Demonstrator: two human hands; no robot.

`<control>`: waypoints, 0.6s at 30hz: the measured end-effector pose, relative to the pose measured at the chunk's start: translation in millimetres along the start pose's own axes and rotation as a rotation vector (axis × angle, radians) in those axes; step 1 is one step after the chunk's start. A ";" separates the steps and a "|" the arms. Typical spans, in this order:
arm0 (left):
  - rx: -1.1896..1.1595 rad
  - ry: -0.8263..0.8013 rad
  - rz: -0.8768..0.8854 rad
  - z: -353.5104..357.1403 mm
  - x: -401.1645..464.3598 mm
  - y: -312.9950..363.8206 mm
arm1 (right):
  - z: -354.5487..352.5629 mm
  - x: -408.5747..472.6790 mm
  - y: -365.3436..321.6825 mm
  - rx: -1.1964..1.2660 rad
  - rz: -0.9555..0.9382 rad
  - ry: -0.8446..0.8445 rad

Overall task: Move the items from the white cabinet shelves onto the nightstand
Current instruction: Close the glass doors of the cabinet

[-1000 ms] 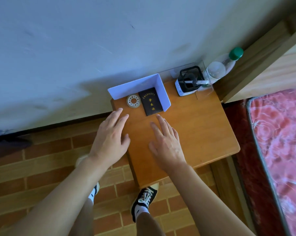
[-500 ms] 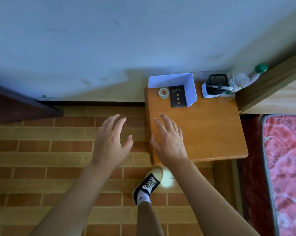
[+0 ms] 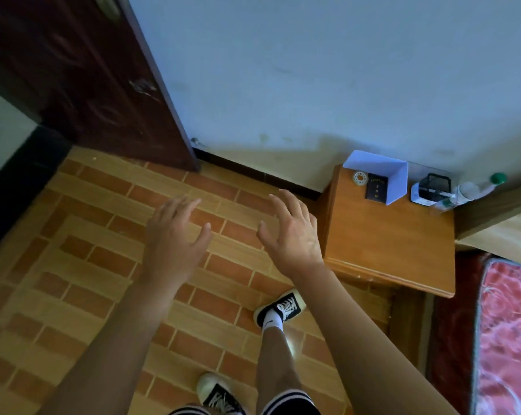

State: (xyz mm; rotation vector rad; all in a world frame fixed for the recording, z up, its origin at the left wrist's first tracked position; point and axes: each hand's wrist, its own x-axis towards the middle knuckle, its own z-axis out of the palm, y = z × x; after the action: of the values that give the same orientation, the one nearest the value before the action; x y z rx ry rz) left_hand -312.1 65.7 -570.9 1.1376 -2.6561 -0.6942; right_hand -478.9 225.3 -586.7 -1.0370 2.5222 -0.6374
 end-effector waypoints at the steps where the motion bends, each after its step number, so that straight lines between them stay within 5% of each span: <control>1: -0.007 0.013 -0.039 -17.0 -14.4 -8.7 | -2.0 -10.5 -16.0 -0.005 -0.023 -0.004; 18: -0.196 0.343 -0.294 -224.4 -184.8 -91.1 | -32.0 -119.9 -254.8 -0.030 -0.328 -0.028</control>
State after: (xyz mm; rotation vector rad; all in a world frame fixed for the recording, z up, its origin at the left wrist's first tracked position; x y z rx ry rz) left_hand -51.7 65.4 -412.8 1.4549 -2.1151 -0.7120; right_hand -267.0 159.6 -410.3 -1.4766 2.3631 -0.6667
